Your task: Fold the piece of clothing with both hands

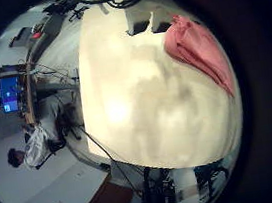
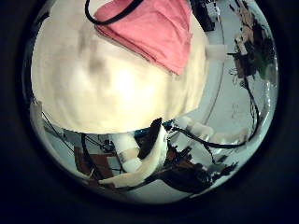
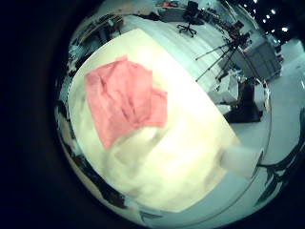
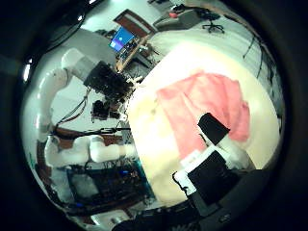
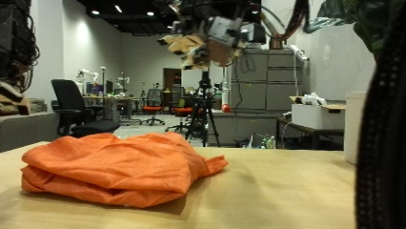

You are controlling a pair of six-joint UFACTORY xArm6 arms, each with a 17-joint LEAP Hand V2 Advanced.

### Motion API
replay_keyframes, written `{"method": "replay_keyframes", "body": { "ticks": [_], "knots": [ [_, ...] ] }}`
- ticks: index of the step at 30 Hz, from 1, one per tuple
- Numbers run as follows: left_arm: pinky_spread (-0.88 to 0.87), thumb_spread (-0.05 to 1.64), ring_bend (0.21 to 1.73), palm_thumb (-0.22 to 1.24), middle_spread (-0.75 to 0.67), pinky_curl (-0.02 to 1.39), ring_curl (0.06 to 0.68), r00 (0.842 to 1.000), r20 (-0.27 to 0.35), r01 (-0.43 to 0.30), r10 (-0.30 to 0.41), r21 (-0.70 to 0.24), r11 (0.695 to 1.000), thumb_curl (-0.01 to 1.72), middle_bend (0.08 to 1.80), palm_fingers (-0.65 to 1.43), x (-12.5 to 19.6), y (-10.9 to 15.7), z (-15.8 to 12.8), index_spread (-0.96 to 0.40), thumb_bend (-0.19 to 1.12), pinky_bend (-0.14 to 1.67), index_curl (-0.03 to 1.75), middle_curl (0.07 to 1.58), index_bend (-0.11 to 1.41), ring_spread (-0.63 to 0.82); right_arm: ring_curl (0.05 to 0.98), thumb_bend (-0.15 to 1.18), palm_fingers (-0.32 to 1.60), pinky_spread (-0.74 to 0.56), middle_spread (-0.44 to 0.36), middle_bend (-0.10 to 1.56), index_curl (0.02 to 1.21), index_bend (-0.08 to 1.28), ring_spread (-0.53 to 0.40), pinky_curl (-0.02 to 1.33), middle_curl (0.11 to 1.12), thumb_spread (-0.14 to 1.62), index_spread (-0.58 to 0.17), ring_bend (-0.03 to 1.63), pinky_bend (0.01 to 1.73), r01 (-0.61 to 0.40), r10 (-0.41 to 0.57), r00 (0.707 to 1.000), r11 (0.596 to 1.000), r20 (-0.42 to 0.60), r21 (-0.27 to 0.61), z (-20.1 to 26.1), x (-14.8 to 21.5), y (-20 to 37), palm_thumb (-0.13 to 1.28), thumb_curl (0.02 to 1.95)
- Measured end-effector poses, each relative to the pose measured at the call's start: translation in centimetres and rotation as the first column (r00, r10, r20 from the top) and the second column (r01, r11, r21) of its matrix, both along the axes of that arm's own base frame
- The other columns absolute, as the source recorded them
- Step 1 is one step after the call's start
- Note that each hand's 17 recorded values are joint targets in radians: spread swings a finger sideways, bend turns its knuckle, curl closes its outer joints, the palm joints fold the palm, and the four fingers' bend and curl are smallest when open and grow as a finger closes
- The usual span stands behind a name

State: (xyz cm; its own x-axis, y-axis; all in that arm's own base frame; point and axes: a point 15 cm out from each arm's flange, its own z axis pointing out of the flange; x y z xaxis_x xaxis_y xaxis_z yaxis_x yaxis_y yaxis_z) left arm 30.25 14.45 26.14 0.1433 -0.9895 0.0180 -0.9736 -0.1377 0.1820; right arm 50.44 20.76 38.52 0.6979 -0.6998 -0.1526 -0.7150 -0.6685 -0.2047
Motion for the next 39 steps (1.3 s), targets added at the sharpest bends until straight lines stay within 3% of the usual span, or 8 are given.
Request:
{"method": "replay_keyframes", "body": {
  "ticks": [4, 8, 16, 22, 24, 29, 33, 39],
  "knots": [
    [0.44, 1.16, 0.51, 0.18, 0.25, 0.31, 0.222, 0.998, 0.025, 0.058, -0.057, -0.011, 0.998, 0.25, 0.19, 0.04, 1.4, -2.3, 0.3, 0.06, -0.02, 0.39, 0.31, 0.32, 0.17, 0.46, 0.227, -0.01, 0.07, 0.40, 0.006, 0.36, 0.42, 0.28, 0.160, 0.25, 0.35, 0.99, -0.308, 0.45, 0.50, 0.086, -0.089, 0.996, 0.990, -0.026, -0.115, 0.6, -0.5, -6.8, 1.03, 0.73],
    [0.44, 1.19, 0.48, 0.17, 0.23, 0.30, 0.215, 0.988, 0.079, 0.137, -0.134, -0.030, 0.990, 0.25, 0.19, 0.03, 4.1, -5.9, -0.1, 0.06, -0.02, 0.34, 0.33, 0.32, 0.19, 0.46, 0.209, -0.02, 0.06, 0.37, 0.031, 0.33, 0.41, 0.25, 0.181, 0.24, 0.34, 0.99, -0.304, 0.38, 0.44, 0.105, -0.111, 0.994, 0.976, -0.019, -0.190, 0.6, -1.0, -9.3, 0.98, 0.75],
    [0.46, 1.23, 0.45, 0.17, 0.24, 0.29, 0.207, 0.951, 0.140, 0.282, -0.275, -0.033, 0.959, 0.24, 0.18, 0.02, 9.5, -12.1, -3.5, 0.07, -0.01, 0.27, 0.34, 0.31, 0.18, 0.47, 0.198, -0.02, 0.06, 0.34, 0.064, 0.27, 0.39, 0.20, 0.200, 0.24, 0.33, 1.03, -0.299, 0.30, 0.36, 0.087, -0.113, 0.988, 0.970, -0.103, -0.227, -3.2, -2.7, -9.8, 0.91, 0.76],
    [0.48, 1.24, 0.43, 0.16, 0.26, 0.29, 0.207, 0.933, 0.146, 0.336, -0.329, -0.027, 0.941, 0.23, 0.17, -0.01, 11.5, -13.8, -6.4, 0.07, -0.02, 0.26, 0.35, 0.30, 0.18, 0.48, 0.197, -0.01, 0.08, 0.33, 0.073, 0.24, 0.37, 0.18, 0.213, 0.25, 0.33, 1.06, -0.295, 0.25, 0.31, 0.078, -0.114, 0.984, 0.968, -0.140, -0.237, -5.0, -3.8, -9.6, 0.91, 0.77],
    [0.47, 1.24, 0.43, 0.15, 0.26, 0.29, 0.207, 0.927, 0.137, 0.356, -0.350, -0.025, 0.934, 0.23, 0.17, -0.01, 12.1, -14.1, -8.1, 0.08, -0.01, 0.26, 0.35, 0.30, 0.18, 0.47, 0.198, -0.01, 0.08, 0.33, 0.074, 0.23, 0.37, 0.18, 0.215, 0.25, 0.33, 1.06, -0.294, 0.24, 0.29, 0.078, -0.114, 0.983, 0.968, -0.142, -0.238, -5.1, -3.9, -9.6, 0.91, 0.77],
    [0.47, 1.25, 0.43, 0.14, 0.28, 0.30, 0.212, 0.926, 0.024, 0.376, -0.376, -0.049, 0.925, 0.22, 0.15, -0.03, 11.4, -14.1, -12.0, 0.10, -0.01, 0.26, 0.34, 0.28, 0.17, 0.48, 0.203, -0.01, 0.09, 0.32, 0.083, 0.21, 0.36, 0.18, 0.216, 0.26, 0.33, 1.08, -0.293, 0.21, 0.27, 0.081, -0.118, 0.983, 0.968, -0.144, -0.237, -5.2, -3.9, -9.8, 0.93, 0.77],
    [0.47, 1.25, 0.43, 0.13, 0.28, 0.31, 0.213, 0.922, -0.034, 0.383, -0.385, -0.058, 0.922, 0.22, 0.17, -0.03, 10.7, -14.0, -13.8, 0.11, -0.02, 0.26, 0.34, 0.27, 0.17, 0.48, 0.206, -0.01, 0.10, 0.32, 0.085, 0.20, 0.35, 0.18, 0.217, 0.27, 0.33, 1.09, -0.292, 0.19, 0.25, 0.081, -0.120, 0.981, 0.968, -0.152, -0.238, -5.5, -4.1, -10.1, 0.93, 0.77],
    [0.47, 1.26, 0.42, 0.11, 0.29, 0.31, 0.215, 0.918, -0.047, 0.391, -0.393, -0.059, 0.919, 0.21, 0.18, -0.03, 10.3, -14.4, -13.5, 0.12, -0.01, 0.25, 0.33, 0.27, 0.16, 0.48, 0.208, -0.01, 0.10, 0.32, 0.085, 0.20, 0.34, 0.18, 0.217, 0.28, 0.33, 1.09, -0.292, 0.19, 0.23, 0.077, -0.115, 0.981, 0.969, -0.154, -0.236, -5.5, -4.1, -9.9, 0.93, 0.77]
  ]
}}
